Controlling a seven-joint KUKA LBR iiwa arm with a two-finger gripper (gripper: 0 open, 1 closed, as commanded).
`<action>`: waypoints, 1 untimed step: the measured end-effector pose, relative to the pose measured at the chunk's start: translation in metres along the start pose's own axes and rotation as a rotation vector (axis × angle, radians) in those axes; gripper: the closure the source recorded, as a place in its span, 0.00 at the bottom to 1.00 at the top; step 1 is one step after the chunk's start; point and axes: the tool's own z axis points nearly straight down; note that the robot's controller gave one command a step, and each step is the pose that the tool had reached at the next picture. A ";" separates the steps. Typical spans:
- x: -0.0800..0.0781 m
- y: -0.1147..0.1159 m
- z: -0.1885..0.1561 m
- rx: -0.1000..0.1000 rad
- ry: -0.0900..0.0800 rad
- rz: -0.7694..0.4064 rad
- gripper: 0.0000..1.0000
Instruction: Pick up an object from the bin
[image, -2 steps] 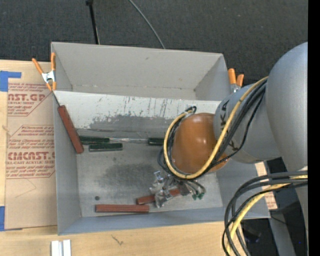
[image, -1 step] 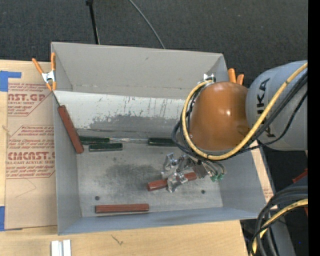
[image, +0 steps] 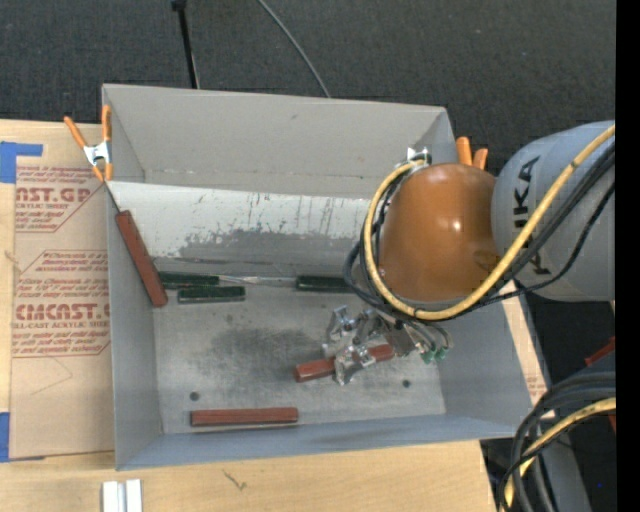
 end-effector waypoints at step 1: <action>0.001 0.006 -0.070 0.000 -0.001 0.013 1.00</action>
Offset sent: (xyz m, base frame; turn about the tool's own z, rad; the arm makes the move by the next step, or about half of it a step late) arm 0.0000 0.0000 0.0000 0.0000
